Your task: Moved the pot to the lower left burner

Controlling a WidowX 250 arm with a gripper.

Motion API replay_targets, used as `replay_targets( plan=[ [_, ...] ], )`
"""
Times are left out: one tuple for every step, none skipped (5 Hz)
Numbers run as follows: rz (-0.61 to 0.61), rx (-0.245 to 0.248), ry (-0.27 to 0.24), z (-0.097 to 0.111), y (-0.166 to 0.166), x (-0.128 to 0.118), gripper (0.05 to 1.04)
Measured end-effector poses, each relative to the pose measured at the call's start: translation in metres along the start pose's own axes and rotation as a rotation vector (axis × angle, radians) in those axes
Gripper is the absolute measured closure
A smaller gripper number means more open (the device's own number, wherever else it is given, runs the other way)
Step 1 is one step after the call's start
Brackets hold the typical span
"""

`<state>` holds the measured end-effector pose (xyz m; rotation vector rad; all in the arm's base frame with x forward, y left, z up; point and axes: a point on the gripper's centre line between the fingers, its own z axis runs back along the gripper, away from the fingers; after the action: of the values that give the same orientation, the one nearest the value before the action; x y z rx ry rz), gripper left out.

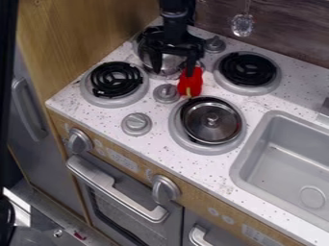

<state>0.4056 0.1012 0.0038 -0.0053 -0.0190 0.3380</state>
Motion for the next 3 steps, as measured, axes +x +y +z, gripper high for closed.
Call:
replay_targets(
  plan=[
    [0.044,0.012,-0.018,-0.001,0.021,0.024,0.084],
    [0.103,0.013,-0.021,-0.006,0.043,0.041,0.084],
    [0.157,0.025,-0.036,-0.005,0.06,0.053,0.084]
  ],
)
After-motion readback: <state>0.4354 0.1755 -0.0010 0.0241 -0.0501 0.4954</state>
